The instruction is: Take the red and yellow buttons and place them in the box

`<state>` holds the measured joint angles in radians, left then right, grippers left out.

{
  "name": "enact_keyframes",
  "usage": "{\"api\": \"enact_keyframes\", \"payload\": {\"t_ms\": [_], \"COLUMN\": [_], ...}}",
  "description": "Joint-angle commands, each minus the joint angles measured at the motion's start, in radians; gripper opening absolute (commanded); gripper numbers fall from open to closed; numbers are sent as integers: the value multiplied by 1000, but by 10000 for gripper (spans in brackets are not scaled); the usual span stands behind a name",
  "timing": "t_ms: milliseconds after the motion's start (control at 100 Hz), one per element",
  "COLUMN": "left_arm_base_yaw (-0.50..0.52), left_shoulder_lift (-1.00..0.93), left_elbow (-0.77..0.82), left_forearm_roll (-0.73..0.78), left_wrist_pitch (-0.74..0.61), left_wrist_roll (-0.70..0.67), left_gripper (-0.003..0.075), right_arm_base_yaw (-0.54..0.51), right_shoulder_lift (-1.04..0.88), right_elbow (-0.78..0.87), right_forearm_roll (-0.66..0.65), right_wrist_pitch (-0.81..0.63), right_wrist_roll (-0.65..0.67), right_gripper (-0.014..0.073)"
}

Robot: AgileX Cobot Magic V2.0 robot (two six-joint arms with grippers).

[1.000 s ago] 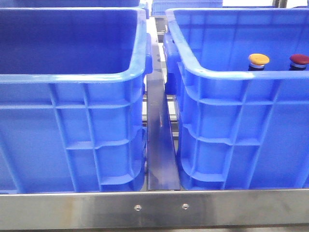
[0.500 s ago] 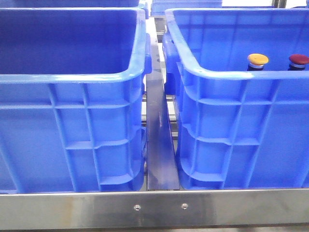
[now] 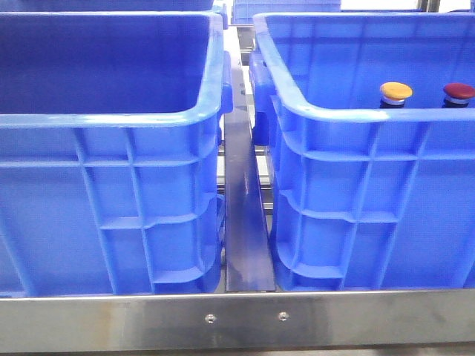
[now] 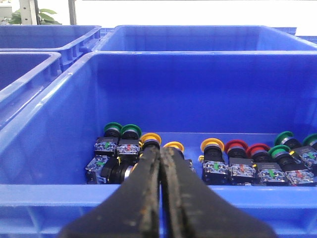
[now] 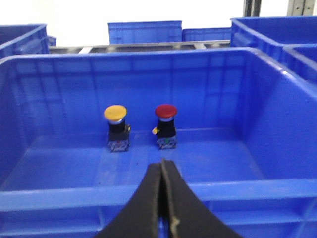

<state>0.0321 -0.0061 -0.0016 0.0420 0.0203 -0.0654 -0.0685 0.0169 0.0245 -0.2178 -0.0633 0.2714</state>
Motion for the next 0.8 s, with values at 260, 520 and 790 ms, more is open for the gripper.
{"api": "enact_keyframes", "payload": {"t_ms": [260, 520, 790], "left_arm_base_yaw": [2, 2, 2], "left_shoulder_lift": [-30, -30, -30], "left_elbow": [20, 20, 20], "left_forearm_roll": [-7, -7, -7], "left_wrist_pitch": [-79, -79, -79], "left_wrist_roll": [1, 1, 1], "left_gripper": [-20, -20, -20], "right_arm_base_yaw": [-16, -17, -17], "right_shoulder_lift": [-48, -48, -48], "right_elbow": [9, 9, 9], "right_forearm_roll": [86, 86, 86], "right_wrist_pitch": [9, 14, 14], "right_wrist_roll": [-122, -121, -121], "right_gripper": [-102, -102, -102]}}
